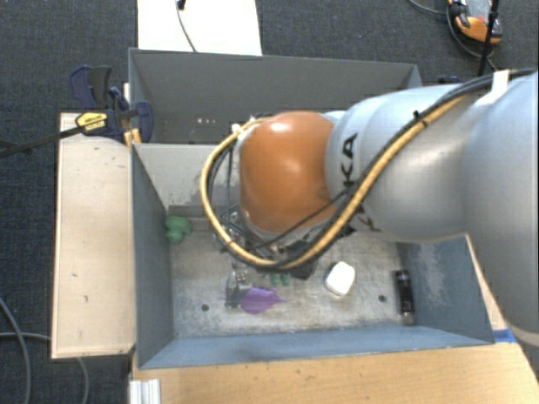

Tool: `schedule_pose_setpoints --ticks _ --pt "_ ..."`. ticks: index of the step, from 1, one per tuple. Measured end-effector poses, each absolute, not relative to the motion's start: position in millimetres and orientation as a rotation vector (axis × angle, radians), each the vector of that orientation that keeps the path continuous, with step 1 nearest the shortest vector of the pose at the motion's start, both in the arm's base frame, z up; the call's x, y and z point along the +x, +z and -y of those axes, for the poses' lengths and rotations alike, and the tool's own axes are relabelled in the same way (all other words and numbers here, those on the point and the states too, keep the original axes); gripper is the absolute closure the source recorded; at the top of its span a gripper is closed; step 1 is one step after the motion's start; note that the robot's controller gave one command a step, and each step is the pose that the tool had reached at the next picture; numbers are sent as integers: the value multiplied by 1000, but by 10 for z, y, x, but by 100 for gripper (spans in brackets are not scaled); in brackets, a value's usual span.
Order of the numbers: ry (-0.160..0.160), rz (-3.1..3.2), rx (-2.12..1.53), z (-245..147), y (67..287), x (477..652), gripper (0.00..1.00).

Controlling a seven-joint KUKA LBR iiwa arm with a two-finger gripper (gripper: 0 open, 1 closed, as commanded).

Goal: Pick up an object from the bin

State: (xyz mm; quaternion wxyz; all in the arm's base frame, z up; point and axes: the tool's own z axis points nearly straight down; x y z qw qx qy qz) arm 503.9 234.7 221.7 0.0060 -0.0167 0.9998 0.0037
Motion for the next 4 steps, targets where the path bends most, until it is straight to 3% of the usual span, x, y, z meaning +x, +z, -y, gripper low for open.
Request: schedule_pose_setpoints --ticks 1,2,3,4 --pt "2 -3129 -234 -1637 1600 5366 0" --pt "2 -3122 -313 -1623 1602 5398 0" --pt "3 -3133 -126 -1564 960 5066 0" --pt "11 -3115 -294 -1343 750 5051 100"
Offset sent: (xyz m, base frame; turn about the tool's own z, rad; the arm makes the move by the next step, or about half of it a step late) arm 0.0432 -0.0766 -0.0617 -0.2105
